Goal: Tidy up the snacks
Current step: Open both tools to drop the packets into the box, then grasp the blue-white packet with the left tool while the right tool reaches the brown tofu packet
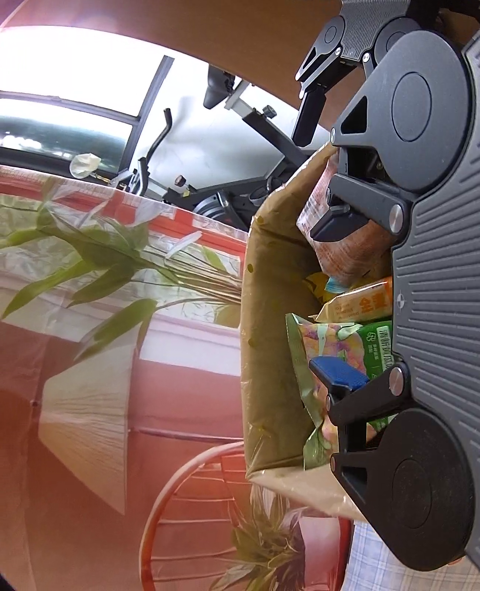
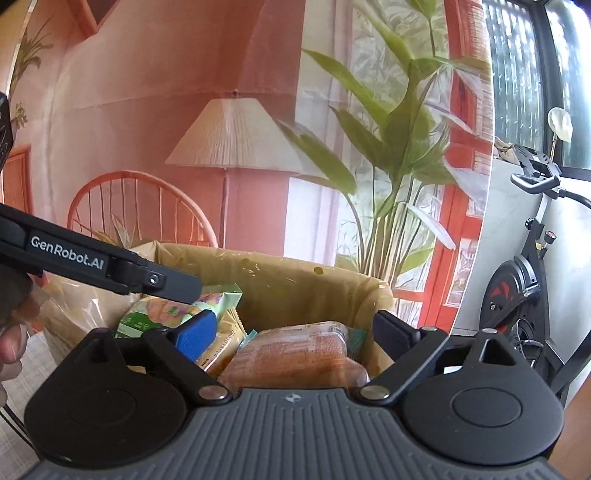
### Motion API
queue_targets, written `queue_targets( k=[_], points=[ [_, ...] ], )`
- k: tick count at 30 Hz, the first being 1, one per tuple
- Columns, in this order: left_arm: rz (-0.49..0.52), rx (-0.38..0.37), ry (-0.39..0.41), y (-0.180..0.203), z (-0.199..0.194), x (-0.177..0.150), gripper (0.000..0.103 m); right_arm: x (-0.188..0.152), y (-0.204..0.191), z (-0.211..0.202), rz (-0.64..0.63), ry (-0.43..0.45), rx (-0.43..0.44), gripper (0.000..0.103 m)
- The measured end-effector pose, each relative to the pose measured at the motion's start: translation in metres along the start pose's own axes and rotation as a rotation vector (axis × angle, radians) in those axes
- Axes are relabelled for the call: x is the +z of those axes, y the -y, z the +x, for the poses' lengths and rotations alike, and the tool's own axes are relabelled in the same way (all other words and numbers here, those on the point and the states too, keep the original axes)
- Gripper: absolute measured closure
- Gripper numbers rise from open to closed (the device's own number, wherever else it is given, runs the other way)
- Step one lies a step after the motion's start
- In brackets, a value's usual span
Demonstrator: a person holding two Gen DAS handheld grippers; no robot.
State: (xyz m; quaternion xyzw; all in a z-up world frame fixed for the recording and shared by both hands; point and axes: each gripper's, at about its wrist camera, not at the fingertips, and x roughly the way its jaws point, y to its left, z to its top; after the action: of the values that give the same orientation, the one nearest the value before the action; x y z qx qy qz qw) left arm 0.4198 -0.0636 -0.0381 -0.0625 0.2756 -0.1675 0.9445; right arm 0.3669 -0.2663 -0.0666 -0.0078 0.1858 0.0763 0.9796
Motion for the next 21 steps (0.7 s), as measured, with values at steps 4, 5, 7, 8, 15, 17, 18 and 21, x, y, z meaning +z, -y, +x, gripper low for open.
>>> queue_targets(
  k=[4, 5, 7, 8, 15, 17, 18, 21],
  points=[
    [0.02, 0.003, 0.005, 0.0, -0.021, -0.003, 0.032, 0.001, -0.003, -0.021, 0.021, 0.008, 0.006, 0.009],
    [0.023, 0.006, 0.006, -0.001, -0.028, -0.004, 0.032, 0.0, -0.004, -0.027, 0.027, 0.01, 0.01, 0.009],
    [0.026, 0.005, 0.01, -0.002, -0.039, -0.006, 0.032, -0.001, -0.006, -0.038, 0.038, 0.014, 0.016, 0.009],
    [0.026, 0.002, 0.014, -0.003, -0.046, -0.008, 0.032, -0.003, -0.008, -0.044, 0.041, 0.015, 0.018, 0.01],
    [0.007, -0.019, 0.004, -0.014, -0.087, -0.032, 0.032, -0.023, -0.025, -0.08, 0.044, 0.0, 0.027, 0.01],
    [0.005, -0.027, -0.015, -0.018, -0.097, -0.045, 0.032, -0.03, -0.03, -0.089, 0.057, -0.008, 0.035, 0.01],
    [0.008, -0.025, -0.022, -0.02, -0.101, -0.052, 0.032, -0.034, -0.032, -0.092, 0.063, -0.013, 0.039, 0.01],
    [0.014, -0.014, -0.041, -0.025, -0.11, -0.073, 0.032, -0.05, -0.04, -0.103, 0.083, -0.034, 0.049, 0.01]
  ],
)
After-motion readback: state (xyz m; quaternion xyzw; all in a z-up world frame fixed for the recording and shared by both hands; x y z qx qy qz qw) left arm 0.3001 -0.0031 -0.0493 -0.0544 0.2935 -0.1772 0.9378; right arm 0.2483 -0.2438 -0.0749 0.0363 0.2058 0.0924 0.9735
